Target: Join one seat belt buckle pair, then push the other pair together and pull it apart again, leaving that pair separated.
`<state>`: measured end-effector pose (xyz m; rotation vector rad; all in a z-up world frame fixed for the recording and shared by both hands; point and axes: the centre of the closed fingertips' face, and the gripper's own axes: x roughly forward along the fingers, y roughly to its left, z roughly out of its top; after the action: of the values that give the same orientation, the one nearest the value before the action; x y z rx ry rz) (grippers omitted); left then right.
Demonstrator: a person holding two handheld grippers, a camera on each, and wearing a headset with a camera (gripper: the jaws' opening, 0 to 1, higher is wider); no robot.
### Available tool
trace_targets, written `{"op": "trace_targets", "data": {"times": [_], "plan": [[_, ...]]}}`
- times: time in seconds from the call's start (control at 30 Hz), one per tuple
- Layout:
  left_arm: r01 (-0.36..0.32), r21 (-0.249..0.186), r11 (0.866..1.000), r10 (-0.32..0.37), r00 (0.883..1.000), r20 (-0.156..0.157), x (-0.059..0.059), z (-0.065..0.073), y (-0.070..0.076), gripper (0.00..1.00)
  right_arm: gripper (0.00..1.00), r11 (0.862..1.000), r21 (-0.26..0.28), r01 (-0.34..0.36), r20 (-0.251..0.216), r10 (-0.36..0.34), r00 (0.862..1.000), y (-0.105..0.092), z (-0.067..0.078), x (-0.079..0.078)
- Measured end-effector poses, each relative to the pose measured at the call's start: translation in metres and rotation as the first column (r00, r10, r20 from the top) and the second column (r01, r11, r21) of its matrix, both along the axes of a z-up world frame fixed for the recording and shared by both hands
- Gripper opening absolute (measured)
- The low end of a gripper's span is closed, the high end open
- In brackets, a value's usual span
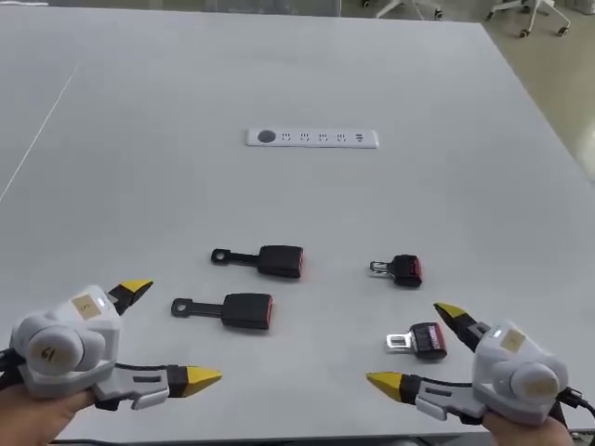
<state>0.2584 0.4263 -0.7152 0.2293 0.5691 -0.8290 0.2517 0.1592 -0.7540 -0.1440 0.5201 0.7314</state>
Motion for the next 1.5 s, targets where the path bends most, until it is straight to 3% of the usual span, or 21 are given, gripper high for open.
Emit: {"op": "trace_targets", "data": {"times": [0.4, 0.9, 1.07, 1.5], "plan": [[-0.005, 0.006, 1.000, 0.005, 1.000, 0.007, 0.010, 0.000, -0.002, 1.00, 0.94, 0.999, -0.039, -0.030, -0.012, 0.030, 0.999, -0.011, -0.004, 0.006], [0.039, 0.034, 0.999, -0.039, 0.999, -0.003, 0.025, -0.009, -0.009, 0.99, 0.91, 0.993, -0.078, -0.084, -0.050, 0.081, 0.995, -0.024, -0.015, 0.013], [0.084, 0.070, 0.994, -0.083, 0.997, -0.009, 0.027, -0.015, -0.016, 0.98, 0.89, 0.989, -0.095, -0.113, -0.068, 0.107, 0.992, -0.028, -0.020, 0.016], [0.165, 0.104, 0.981, -0.162, 0.986, -0.038, 0.037, -0.031, -0.029, 0.95, 0.84, 0.973, -0.116, -0.198, -0.128, 0.183, 0.975, -0.034, -0.032, 0.019]]}}
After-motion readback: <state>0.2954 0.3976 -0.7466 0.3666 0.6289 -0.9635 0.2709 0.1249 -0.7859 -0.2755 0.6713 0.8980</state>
